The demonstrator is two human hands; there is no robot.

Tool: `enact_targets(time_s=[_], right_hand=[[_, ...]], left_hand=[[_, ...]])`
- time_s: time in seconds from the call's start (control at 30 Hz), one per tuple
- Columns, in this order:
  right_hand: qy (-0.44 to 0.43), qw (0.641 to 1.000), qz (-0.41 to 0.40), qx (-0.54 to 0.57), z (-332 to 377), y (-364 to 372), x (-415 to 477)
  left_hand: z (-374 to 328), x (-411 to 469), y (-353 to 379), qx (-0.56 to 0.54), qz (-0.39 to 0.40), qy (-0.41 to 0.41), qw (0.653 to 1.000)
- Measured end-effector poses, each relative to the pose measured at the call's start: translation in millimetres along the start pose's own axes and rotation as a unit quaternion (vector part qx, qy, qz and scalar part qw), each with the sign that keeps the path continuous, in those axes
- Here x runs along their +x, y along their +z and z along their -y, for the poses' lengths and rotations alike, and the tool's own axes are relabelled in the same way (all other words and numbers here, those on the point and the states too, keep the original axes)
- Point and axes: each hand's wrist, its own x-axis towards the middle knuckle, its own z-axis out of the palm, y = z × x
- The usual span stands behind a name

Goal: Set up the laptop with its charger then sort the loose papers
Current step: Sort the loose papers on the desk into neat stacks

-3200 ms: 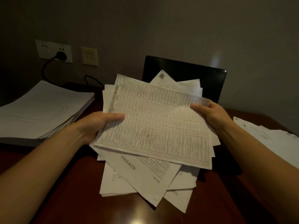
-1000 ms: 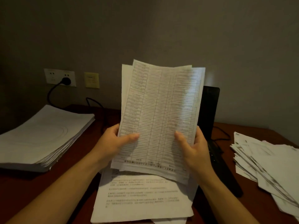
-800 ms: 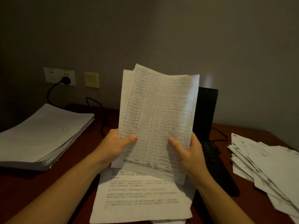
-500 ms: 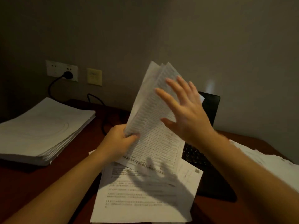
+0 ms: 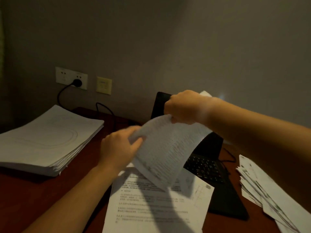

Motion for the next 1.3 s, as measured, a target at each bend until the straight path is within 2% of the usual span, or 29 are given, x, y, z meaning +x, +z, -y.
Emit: enact_targets(time_s=[0.1, 0.17, 0.2, 0.27, 0.33, 0.37, 0.43, 0.5, 0.53, 0.63, 0.73, 0.8, 0.97, 1.07, 1.13, 1.23, 1.3], right_hand=[[0.097, 0.984, 0.029, 0.148, -34.9, 8.1, -7.8], [0.157, 0.951, 0.0, 0.268, -56.6, 19.9, -17.2], [0.176, 0.922, -0.031, 0.343, -64.6, 29.0, -23.4], [0.163, 0.836, -0.088, 0.516, -70.9, 48.6, -38.2], [0.13, 0.72, -0.114, 0.672, -60.8, 68.5, -50.4], [0.121, 0.665, -0.132, 0.725, -52.1, 80.3, -53.1], [0.12, 0.591, -0.175, 0.779, -28.9, 103.8, -54.5], [0.143, 0.519, -0.2, 0.819, -0.4, 123.4, -53.8], [0.162, 0.488, -0.208, 0.832, 14.7, 131.4, -52.9], [0.241, 0.436, -0.275, 0.822, 59.1, 150.0, -48.8], [0.306, 0.388, -0.332, 0.804, 89.7, 168.2, -46.6], [0.29, 0.373, -0.315, 0.823, 100.2, 176.2, -47.9], [0.233, 0.385, -0.294, 0.843, 101.7, 174.4, -56.1], [0.245, 0.373, -0.348, 0.825, 99.1, 170.8, -59.8], [0.274, 0.366, -0.392, 0.798, 98.9, 172.0, -60.0], [0.283, 0.407, -0.397, 0.772, 103.4, 175.7, -58.6], [0.281, 0.431, -0.419, 0.748, 103.5, 173.5, -59.9]], left_hand=[[6.9, 7.4, -3.6, -0.064, -0.074, -0.094, 0.991], [6.2, 10.7, -6.0, -0.179, -0.082, -0.179, 0.964], [6.1, 12.2, -6.4, -0.244, -0.071, -0.21, 0.944], [1.3, 15.1, -7.4, -0.361, -0.022, -0.263, 0.894], [-5.8, 14.0, -5.2, -0.446, 0.05, -0.293, 0.844], [-10.3, 12.4, -5.2, -0.464, 0.083, -0.287, 0.834], [-14.0, 9.6, -2.3, -0.484, 0.12, -0.257, 0.828], [-19.9, 7.0, 0.3, -0.491, 0.115, -0.246, 0.827], [-22.5, 5.4, 1.4, -0.473, 0.104, -0.247, 0.839], [-21.0, 1.9, 6.3, -0.395, 0.068, -0.227, 0.887], [-18.3, 0.6, 6.5, -0.371, 0.049, -0.197, 0.906], [-17.7, 0.5, 7.4, -0.38, 0.043, -0.195, 0.903], [-21.6, -1.5, 6.5, -0.418, 0.067, -0.222, 0.878], [-21.7, -2.5, 6.9, -0.45, 0.095, -0.227, 0.859], [-20.7, -3.9, 9.0, -0.44, 0.127, -0.221, 0.861], [-21.0, -7.6, 13.0, -0.394, 0.17, -0.204, 0.88], [-22.5, -9.8, 14.1, -0.396, 0.167, -0.19, 0.882]])
